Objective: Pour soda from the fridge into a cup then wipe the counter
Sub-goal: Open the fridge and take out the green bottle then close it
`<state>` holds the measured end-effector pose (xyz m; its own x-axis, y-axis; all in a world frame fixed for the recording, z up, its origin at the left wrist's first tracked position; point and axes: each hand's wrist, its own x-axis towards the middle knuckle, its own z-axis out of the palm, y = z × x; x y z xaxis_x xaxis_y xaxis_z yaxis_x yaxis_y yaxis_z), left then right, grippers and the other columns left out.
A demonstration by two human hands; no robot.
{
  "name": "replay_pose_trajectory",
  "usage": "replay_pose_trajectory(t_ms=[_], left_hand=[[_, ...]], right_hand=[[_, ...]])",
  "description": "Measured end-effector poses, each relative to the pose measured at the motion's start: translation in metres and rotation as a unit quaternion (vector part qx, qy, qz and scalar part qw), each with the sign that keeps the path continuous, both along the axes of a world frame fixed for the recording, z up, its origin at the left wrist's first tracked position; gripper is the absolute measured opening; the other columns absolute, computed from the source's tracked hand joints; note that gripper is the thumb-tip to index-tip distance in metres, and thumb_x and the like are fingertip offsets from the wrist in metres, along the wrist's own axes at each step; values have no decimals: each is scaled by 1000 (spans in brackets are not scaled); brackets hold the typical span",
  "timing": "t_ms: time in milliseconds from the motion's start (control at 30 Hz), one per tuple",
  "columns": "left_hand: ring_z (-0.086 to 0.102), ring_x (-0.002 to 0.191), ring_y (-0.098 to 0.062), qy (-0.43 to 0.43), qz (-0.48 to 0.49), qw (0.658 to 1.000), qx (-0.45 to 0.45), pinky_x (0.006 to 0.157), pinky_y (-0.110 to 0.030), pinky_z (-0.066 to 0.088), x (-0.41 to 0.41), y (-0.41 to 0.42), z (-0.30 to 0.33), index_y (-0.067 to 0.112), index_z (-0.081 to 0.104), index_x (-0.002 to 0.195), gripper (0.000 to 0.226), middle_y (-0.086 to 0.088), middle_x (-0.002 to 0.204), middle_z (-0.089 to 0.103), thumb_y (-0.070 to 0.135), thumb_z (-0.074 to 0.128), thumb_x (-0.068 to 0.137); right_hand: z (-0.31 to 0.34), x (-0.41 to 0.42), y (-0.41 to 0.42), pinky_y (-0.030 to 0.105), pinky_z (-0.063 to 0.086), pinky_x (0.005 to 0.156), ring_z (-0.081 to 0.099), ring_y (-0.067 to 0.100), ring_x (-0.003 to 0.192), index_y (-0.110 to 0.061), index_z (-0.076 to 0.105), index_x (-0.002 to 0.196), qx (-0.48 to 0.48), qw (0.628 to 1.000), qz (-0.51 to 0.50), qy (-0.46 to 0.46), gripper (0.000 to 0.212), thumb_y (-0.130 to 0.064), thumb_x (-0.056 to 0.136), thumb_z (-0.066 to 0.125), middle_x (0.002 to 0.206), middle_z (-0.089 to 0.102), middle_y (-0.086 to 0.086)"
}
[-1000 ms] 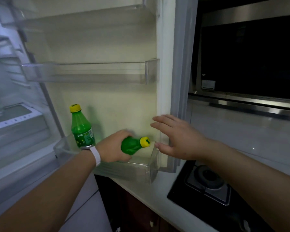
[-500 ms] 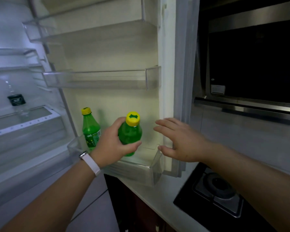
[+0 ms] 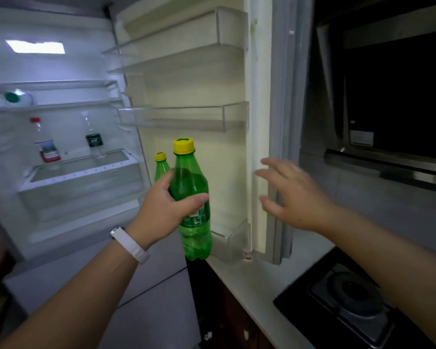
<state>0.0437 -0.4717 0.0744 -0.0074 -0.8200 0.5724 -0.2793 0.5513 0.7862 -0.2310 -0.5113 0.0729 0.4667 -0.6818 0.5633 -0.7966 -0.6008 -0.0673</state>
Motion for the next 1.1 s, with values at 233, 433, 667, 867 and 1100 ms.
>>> replay_pose_trajectory(t_ms=[233, 433, 667, 867, 1100], left_hand=[[71, 81, -12, 24, 42, 998, 39, 68, -23, 55, -22, 34, -11, 19, 67, 96, 48, 6, 88, 75, 41, 78, 55], [71, 82, -18, 25, 86, 994, 65, 69, -25, 56, -39, 55, -26, 11, 67, 101, 43, -5, 93, 75, 25, 81, 62], [71, 82, -14, 16, 117, 990, 77, 68, -21, 55, -40, 73, -24, 11, 66, 104, 31, -2, 92, 75, 7, 80, 76], [72, 89, -20, 21, 124, 990, 69, 76, -32, 58, -28, 92, -24, 14, 66, 107, 47, -6, 99, 74, 31, 83, 66], [71, 89, -23, 35, 138, 987, 77, 82, -45, 59, 2, 135, -31, 15, 66, 105, 53, -6, 99, 74, 41, 80, 61]], right_hand=[[-2, -49, -23, 42, 22, 113, 11, 19, 144, -37, 18, 150, 77, 978, -14, -191, 77, -41, 87, 63, 157, 3, -16], [-26, -44, -27, 44, 19, 116, -2, 15, 147, -44, 7, 150, 131, 977, 29, -168, 83, -46, 87, 62, 154, -25, -25], [-26, -27, -8, 56, 14, 115, -18, 20, 145, -42, -4, 150, 154, 977, 17, -147, 89, -46, 89, 60, 151, -35, -21], [-32, -4, 19, 58, 16, 115, -20, 17, 144, -42, -3, 150, 129, 983, 19, -132, 87, -47, 88, 58, 150, -36, -21], [-40, 32, 63, 48, 0, 115, -26, 13, 143, -38, 0, 152, 77, 996, 27, -49, 82, -48, 90, 53, 154, -29, -17]])
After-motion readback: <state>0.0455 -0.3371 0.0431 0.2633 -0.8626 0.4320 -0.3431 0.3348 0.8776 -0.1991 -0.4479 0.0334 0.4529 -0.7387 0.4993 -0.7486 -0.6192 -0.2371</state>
